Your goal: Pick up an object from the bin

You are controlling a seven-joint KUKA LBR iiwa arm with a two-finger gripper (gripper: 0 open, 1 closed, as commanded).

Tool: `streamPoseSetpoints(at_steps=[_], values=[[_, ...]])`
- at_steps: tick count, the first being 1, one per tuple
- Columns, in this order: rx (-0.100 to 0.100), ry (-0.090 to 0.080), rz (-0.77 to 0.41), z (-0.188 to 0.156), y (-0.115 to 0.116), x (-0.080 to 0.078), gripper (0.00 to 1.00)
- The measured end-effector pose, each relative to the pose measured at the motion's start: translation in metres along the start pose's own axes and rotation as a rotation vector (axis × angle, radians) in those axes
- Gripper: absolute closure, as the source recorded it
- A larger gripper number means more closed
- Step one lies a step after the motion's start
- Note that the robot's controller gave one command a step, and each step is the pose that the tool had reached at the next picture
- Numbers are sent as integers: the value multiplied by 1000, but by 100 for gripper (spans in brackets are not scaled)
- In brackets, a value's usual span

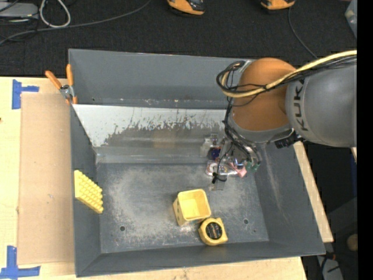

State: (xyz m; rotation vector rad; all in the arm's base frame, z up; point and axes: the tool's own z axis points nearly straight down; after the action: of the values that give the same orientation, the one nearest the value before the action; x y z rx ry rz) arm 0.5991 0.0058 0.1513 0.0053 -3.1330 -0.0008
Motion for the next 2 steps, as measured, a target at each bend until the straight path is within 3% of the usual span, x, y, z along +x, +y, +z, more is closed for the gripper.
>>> streamPoseSetpoints(at_steps=[1,2], values=[[0,-8,1,-5,0,-1,0],[-1,-3,34,47,41,49,100]])
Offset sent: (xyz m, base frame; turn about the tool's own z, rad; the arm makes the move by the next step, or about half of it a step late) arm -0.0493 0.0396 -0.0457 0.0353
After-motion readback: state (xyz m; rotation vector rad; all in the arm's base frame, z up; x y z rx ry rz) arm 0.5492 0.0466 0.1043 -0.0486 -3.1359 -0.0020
